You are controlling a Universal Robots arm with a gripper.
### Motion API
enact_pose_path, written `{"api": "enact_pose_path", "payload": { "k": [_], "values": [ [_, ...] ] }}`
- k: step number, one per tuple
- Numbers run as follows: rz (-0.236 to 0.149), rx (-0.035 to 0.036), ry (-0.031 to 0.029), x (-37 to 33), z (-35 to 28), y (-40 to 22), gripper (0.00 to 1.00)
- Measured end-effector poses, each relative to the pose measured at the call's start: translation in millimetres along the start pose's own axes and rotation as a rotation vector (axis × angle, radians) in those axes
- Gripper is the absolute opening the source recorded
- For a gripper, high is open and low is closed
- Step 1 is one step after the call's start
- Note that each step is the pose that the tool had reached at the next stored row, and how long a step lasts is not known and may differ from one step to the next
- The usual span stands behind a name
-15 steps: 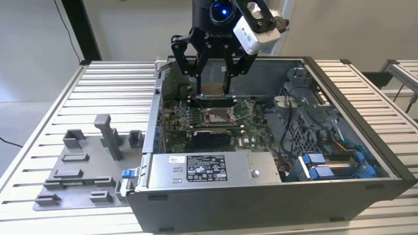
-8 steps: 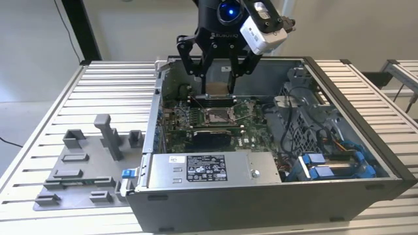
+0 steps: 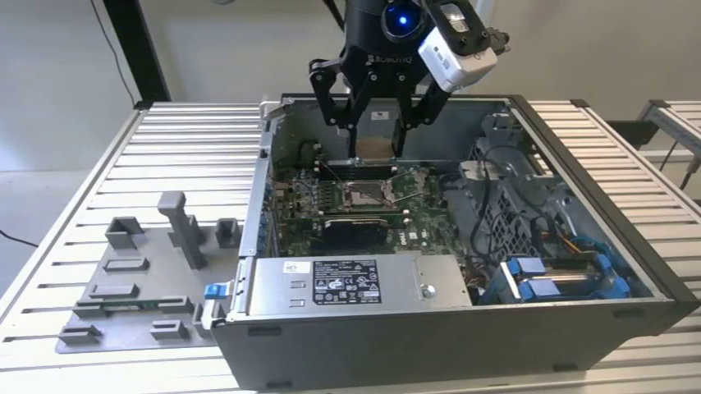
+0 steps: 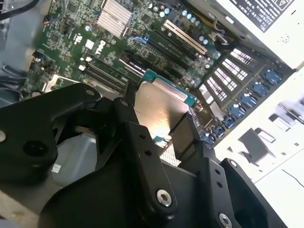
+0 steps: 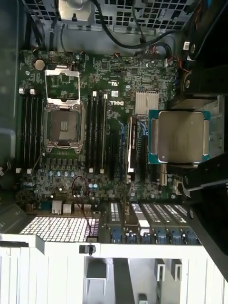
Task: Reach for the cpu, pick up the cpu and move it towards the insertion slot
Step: 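Pick up the cpu and move it towards the insertion slot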
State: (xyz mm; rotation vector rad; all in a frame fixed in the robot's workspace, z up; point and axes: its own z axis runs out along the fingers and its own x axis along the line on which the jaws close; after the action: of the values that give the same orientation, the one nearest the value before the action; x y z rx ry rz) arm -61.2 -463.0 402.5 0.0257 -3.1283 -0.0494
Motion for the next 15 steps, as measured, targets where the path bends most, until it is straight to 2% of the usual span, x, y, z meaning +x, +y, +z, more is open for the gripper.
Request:
{"api": "enact_pose_path", "payload": {
  "k": [4,9,15],
  "values": [
    [0.009,-0.0002,-0.0004,-5.2,0.0,0.1,0.00],
    [0.010,-0.0002,-0.0004,-5.7,0.0,0.4,0.00],
    [0.011,-0.0001,-0.0004,-6.6,0.2,6.9,0.00]
  ]
}}
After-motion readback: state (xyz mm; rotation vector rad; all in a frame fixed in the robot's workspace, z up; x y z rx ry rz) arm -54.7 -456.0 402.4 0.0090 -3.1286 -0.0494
